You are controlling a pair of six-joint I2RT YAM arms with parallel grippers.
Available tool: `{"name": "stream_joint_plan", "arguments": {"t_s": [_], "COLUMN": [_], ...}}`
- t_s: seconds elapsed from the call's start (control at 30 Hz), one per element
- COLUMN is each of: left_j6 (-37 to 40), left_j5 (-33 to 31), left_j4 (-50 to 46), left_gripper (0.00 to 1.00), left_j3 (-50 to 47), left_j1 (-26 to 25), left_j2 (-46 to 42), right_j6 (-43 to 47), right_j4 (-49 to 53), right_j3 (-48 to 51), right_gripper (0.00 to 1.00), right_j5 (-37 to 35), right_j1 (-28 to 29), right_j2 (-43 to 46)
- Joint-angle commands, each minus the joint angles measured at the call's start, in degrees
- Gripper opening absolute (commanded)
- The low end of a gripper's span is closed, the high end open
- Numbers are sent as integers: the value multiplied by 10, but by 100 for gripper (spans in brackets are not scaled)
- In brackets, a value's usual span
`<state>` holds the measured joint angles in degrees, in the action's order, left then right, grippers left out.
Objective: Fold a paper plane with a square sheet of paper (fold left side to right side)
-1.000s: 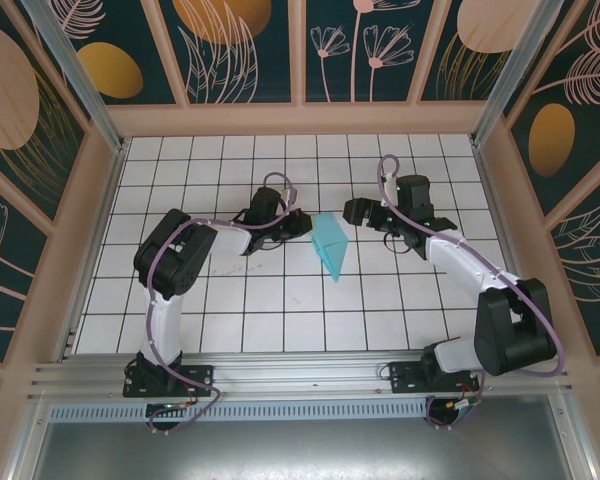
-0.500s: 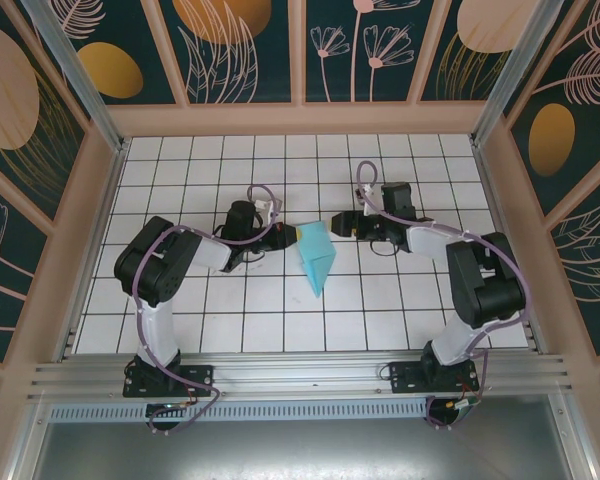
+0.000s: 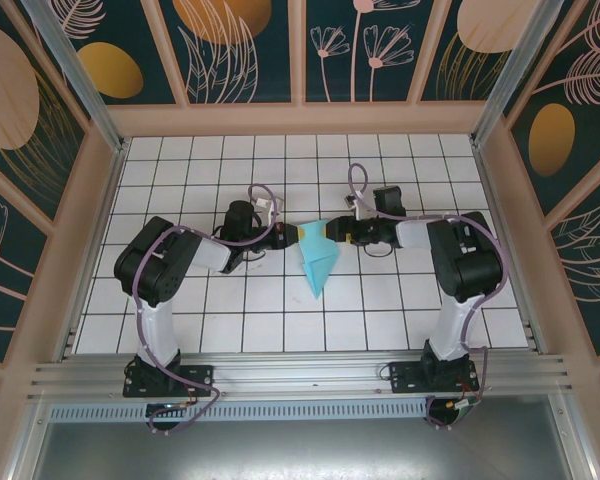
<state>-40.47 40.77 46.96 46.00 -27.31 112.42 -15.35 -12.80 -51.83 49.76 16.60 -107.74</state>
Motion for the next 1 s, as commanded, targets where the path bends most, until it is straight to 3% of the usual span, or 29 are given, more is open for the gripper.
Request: {"name": "stream_joint_plan", "arguments": {"t_s": [0.0, 0.3, 0.4, 0.53, 0.63, 0.7, 0.8, 0.97], "left_j6": [17, 23, 28, 45, 74, 98, 128, 189], "left_j5": [16, 13, 12, 0, -35, -67, -125, -212], "left_j4": [23, 10, 3, -20, -67, -102, -155, -264], "left_gripper": [0, 0, 0, 17, 49, 62, 70, 70], "left_j3": [1, 7, 10, 13, 11, 7, -1, -4], "left_j1": [4, 4, 4, 4, 4, 4, 4, -16], "left_j2": [-5, 2, 5, -4, -34, -64, -121, -225], "right_j6": [5, 24, 25, 29, 30, 24, 10, -27], "right_j4": [-35, 0, 5, 23, 43, 56, 85, 126], "right_j3": [-17, -21, -21, -23, -22, -22, -25, -43], "right_gripper": [60, 41, 30, 12, 3, 0, 0, 0], "right_j5": [54, 44, 37, 21, 4, -8, -31, -66], "right_j1": [3, 2, 3, 2, 3, 3, 6, 26], "right_j2": [-12, -9, -3, 4, 16, 26, 35, 45]}}
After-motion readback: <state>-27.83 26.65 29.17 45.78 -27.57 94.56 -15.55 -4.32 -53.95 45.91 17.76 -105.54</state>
